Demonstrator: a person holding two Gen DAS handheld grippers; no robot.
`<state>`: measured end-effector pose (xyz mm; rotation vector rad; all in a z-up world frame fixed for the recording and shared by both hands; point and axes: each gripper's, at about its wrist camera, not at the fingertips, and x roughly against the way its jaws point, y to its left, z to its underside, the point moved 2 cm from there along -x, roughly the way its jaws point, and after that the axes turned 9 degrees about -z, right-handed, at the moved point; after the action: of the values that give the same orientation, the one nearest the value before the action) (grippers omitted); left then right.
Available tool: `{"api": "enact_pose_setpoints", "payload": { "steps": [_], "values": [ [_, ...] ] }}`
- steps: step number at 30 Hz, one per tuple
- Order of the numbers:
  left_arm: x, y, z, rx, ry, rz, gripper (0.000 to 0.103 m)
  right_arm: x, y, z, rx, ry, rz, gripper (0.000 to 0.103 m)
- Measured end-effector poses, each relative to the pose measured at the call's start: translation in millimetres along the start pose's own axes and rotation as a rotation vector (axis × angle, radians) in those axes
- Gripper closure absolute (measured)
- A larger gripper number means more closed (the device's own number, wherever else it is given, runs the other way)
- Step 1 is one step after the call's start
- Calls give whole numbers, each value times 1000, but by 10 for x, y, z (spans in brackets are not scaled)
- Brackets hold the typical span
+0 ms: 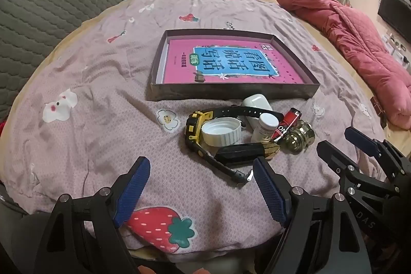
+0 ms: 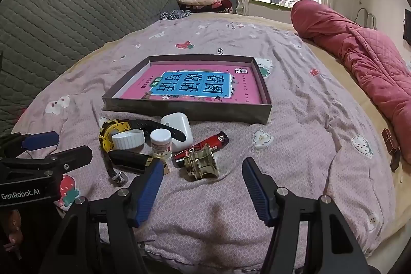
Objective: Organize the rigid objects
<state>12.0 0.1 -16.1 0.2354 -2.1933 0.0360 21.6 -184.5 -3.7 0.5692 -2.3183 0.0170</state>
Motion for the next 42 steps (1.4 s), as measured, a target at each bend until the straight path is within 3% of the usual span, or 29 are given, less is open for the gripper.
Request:
{"api": "enact_pose_setpoints", "payload": {
  "steps": [26,38,42],
  "values": [
    [16,-31,20,-3,-11,0,20,2,8,-1,3,-2,1,40],
    [-117,132,-53,53,-5,2,20,-34,1,6,3,8,-4,40],
    [-174,145,-56,56,41,-4,20,-63,-14,6,5,9,-6,40]
  ]
}}
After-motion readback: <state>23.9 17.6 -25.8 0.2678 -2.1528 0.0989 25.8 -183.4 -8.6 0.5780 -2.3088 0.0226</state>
